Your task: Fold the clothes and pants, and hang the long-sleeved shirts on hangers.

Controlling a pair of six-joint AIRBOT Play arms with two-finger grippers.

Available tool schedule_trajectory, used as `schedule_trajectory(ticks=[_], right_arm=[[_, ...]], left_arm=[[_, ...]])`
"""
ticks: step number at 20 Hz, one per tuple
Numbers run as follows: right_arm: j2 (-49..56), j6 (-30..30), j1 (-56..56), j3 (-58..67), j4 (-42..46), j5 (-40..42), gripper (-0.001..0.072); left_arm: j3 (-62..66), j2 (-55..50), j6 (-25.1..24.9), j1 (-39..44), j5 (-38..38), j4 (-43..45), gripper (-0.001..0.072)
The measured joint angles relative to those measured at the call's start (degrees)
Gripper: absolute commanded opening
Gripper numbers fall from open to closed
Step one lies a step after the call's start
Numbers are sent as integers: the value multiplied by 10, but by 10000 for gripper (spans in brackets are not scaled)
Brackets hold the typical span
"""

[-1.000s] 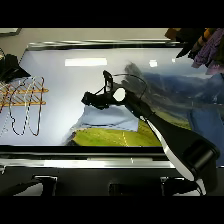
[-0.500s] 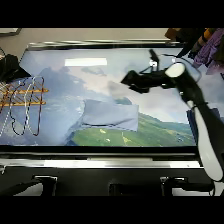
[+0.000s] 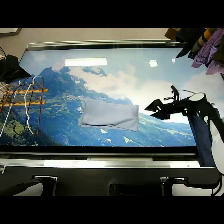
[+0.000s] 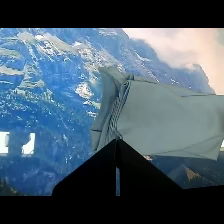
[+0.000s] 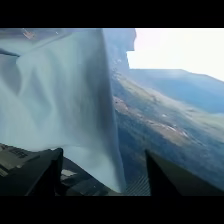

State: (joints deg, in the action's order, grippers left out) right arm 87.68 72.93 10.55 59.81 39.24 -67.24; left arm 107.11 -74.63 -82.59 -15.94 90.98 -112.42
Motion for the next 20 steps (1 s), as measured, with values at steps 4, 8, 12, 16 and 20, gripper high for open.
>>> schedule_trajectory(ticks=[4,8,12,16,20], right_arm=[[23,-28,-25,-39,-33,33,526],[44,-28,-69,-49,-57,71,430],[52,-24,-99,-52,-68,110,74],[46,-37,-110,-41,-91,128,35],[35,-5,-110,42,-97,126,35]], left_arm=[[0,0,-1,0,0,0,19],[0,0,-1,0,0,0,18],[0,0,-2,0,0,0,18],[0,0,-2,0,0,0,19],[0,0,-2,0,0,0,18]])
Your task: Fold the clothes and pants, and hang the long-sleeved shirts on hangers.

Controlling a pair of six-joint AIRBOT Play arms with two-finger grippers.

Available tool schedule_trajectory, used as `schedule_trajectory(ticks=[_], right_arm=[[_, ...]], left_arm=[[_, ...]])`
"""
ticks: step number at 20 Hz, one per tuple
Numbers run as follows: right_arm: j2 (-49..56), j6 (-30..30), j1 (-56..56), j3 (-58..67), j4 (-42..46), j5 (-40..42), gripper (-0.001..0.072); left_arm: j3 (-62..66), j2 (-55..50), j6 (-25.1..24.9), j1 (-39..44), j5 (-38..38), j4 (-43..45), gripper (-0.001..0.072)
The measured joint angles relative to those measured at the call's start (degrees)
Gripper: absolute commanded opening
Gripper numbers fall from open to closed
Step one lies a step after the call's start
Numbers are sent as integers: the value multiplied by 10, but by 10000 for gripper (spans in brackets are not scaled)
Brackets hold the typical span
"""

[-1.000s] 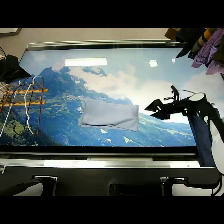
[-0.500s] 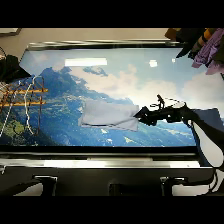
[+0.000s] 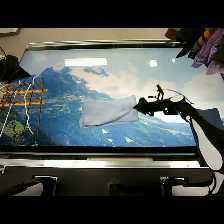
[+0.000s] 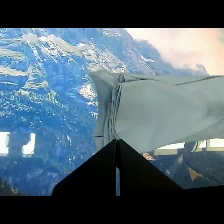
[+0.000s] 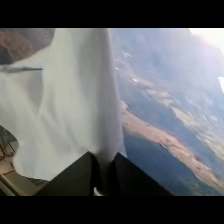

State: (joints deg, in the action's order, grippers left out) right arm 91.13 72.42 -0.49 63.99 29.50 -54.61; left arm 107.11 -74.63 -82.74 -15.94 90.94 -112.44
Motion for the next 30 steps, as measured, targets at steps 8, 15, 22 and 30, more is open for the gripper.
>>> schedule_trajectory(ticks=[8,15,22,30], right_arm=[[-3,139,83,192,98,1,35],[-3,168,202,261,133,7,35],[-4,229,301,309,218,14,34],[-42,402,360,329,428,-30,33]], left_arm=[[0,0,0,0,0,0,19],[0,0,0,0,0,0,18],[0,0,0,0,0,0,18],[0,0,0,0,2,0,19]])
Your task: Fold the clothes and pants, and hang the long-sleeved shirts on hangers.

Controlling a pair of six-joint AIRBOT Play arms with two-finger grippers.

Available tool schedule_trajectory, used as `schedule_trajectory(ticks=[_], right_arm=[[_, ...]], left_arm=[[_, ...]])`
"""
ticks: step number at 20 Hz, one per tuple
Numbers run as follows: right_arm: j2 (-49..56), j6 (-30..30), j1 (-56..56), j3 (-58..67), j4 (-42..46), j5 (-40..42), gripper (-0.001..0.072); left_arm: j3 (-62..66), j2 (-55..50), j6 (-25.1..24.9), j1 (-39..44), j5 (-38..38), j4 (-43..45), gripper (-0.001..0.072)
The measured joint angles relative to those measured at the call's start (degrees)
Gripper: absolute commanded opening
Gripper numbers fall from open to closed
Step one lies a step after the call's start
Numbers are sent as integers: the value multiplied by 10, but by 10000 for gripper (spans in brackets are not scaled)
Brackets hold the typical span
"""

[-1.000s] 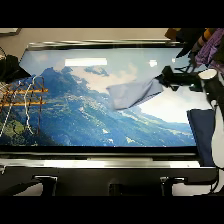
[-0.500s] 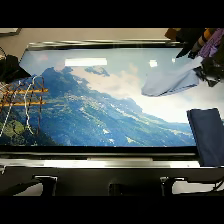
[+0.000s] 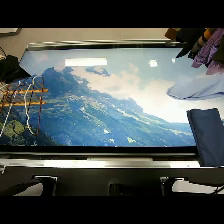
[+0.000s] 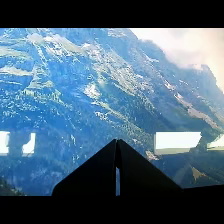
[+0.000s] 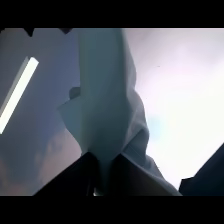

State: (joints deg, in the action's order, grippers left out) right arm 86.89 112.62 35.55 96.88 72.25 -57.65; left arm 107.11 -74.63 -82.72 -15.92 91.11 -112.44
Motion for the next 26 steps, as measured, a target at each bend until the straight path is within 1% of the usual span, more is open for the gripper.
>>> schedule_trajectory(ticks=[4,8,10,14,18,21,26], right_arm=[[-33,65,6,1,104,-62,33],[-60,105,7,1,169,-136,34],[-70,115,7,1,199,-179,34],[-78,119,7,1,263,-264,34],[-79,101,7,-15,323,-322,34],[-79,84,7,-62,362,-342,34],[-79,70,7,-171,417,-344,34]], left_arm=[[0,0,0,0,8,0,18],[0,0,0,0,20,0,18],[0,0,0,0,26,0,18],[0,0,0,0,37,0,19],[0,0,0,0,43,0,18],[0,0,0,0,45,0,18],[0,0,0,0,45,0,19]])
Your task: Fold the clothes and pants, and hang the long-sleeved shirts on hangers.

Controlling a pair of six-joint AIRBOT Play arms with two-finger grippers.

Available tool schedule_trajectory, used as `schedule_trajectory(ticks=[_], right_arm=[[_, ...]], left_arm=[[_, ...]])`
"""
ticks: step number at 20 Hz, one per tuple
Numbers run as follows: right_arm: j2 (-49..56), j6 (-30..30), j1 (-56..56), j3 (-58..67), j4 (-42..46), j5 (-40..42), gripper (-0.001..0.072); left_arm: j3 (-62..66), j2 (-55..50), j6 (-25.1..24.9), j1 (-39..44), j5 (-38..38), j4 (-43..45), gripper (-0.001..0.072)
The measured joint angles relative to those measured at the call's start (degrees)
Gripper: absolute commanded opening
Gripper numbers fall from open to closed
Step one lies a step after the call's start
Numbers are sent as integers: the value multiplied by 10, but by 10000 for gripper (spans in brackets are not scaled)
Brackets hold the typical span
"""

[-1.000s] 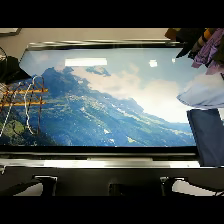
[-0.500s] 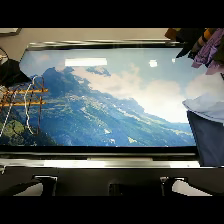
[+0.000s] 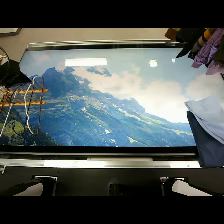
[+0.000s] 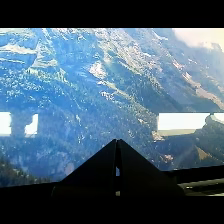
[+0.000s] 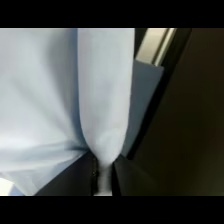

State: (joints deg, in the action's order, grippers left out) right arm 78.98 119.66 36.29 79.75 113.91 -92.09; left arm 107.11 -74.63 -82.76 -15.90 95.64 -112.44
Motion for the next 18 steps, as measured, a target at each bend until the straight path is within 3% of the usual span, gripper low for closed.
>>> schedule_trajectory(ticks=[18], right_arm=[[0,-31,0,-171,89,-2,35]], left_arm=[[0,0,0,0,1,0,18]])
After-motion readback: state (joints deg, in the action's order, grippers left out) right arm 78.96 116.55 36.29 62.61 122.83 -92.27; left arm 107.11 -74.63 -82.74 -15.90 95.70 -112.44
